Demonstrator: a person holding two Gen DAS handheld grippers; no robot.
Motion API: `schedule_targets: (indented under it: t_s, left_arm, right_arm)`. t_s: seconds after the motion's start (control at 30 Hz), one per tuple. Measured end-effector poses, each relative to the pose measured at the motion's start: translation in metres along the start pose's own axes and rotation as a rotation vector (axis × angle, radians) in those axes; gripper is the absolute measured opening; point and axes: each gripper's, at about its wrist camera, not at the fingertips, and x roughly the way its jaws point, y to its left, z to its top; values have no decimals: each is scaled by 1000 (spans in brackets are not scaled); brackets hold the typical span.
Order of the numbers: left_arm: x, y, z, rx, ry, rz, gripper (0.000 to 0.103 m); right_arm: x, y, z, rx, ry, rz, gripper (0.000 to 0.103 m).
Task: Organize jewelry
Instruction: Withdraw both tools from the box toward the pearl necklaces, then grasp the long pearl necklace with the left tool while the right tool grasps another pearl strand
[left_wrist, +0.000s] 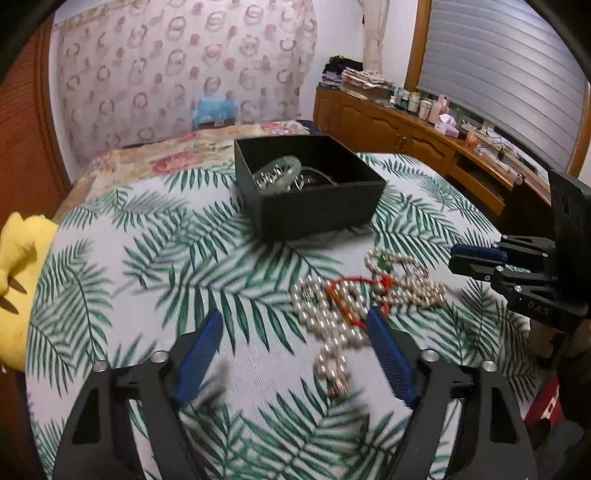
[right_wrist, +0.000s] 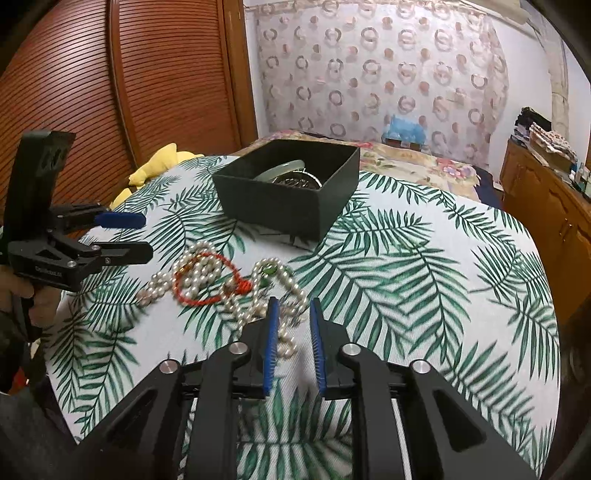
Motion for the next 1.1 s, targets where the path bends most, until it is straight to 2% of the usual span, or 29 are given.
schedule_targets:
  t_s: [0.17,0.33,0.4,0.6,0.67,0.73,0.83,1.1]
  left_arm:
    - [3,-3,-12,-11,29,-27,51]
    - [10,-5,-18,-19,60,-50,40]
    - [13,-3,-18,-31,69,-63,33]
    - [18,-4,-16,-34,67,-72,29]
    - [18,-7,-16,-27,64,-95,15]
    - [15,-10,-16,-9,55,-85,7]
    - [7,-13,-15,0,39,-88,7]
    - [-38,-14,0,-6,-81,-63,7]
  right_arm:
    - [-10,7,-10,8,-9,-5,24]
    - [-15,11,-18,9,-3,-8,28]
    - [-17,11,-19,8,-4,-9,28]
    - [-20,14,-18,-1,-4,-8,29]
    - [-20,15,-18,-6,-2,-10,29]
    - [-19,15,-17,-5,-2,-7,29]
    - [-14,16,-16,-8,10,-6,29]
    - [2,13,-13,-17,49,-6,29]
